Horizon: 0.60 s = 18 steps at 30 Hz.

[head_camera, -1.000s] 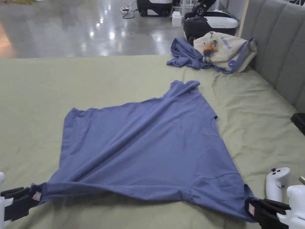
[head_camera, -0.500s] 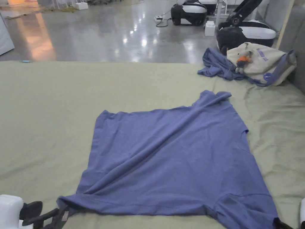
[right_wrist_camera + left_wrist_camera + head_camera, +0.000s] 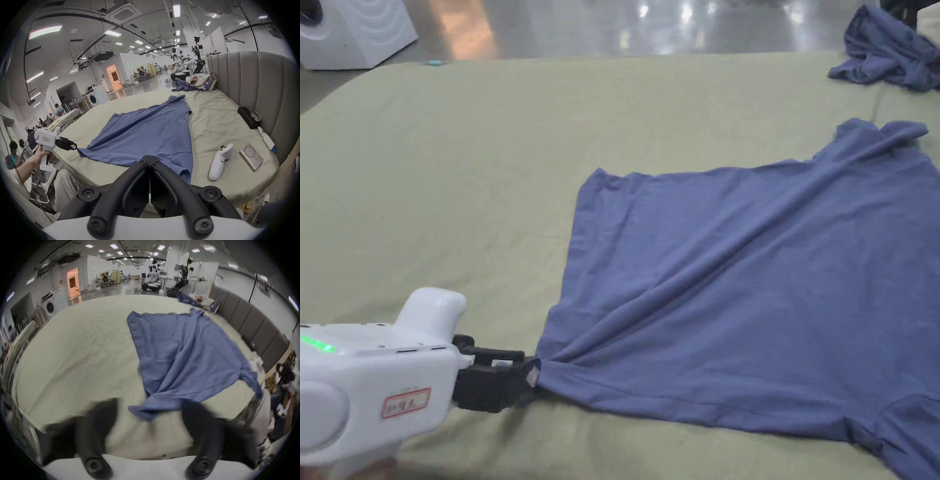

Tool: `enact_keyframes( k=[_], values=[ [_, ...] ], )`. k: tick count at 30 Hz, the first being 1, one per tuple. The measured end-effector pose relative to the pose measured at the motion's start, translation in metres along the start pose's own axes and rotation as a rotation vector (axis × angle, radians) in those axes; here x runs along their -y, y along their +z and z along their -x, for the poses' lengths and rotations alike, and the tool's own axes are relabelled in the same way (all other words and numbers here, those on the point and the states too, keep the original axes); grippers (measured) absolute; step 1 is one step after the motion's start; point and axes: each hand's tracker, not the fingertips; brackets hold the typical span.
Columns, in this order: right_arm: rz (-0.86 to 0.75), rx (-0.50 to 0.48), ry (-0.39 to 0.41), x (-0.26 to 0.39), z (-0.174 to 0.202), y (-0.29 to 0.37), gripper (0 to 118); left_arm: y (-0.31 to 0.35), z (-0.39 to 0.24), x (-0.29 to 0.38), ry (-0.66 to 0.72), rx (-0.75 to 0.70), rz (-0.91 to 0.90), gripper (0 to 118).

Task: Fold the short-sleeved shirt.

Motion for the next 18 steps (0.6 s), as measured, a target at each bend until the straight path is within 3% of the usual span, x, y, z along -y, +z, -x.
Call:
enact_keyframes(
  k=[6,7,9,11,14,15,17,18],
  values=[
    [0.055,0.05,0.01,0.01,-0.021,-0.001,2,-0.038,-0.008,-0.001,-0.09,0.074,0.125,98],
    [0.06,0.058,0.009,0.01,-0.02,-0.001,2,-0.041,-0.014,0.001,-0.118,0.042,0.107,82],
    [0.076,0.078,0.008,0.015,-0.024,0.0,2,-0.042,-0.012,0.001,-0.074,0.067,0.078,3],
    [0.095,0.079,0.002,0.02,-0.024,0.0,2,-0.036,-0.014,0.004,-0.051,0.009,0.008,3],
    [0.138,0.089,0.029,0.028,-0.021,-0.004,3,-0.025,-0.017,-0.001,-0.014,0.036,0.019,3],
    [0.154,0.084,0.038,0.028,-0.018,-0.007,13,-0.019,-0.017,-0.004,-0.016,0.05,0.032,3],
    [0.195,0.084,0.061,0.031,-0.014,-0.018,84,-0.006,-0.02,-0.005,-0.004,0.048,-0.004,3],
    [0.252,0.089,0.074,0.031,-0.014,-0.027,106,-0.002,-0.022,-0.003,0.006,0.065,-0.001,3]
  ],
)
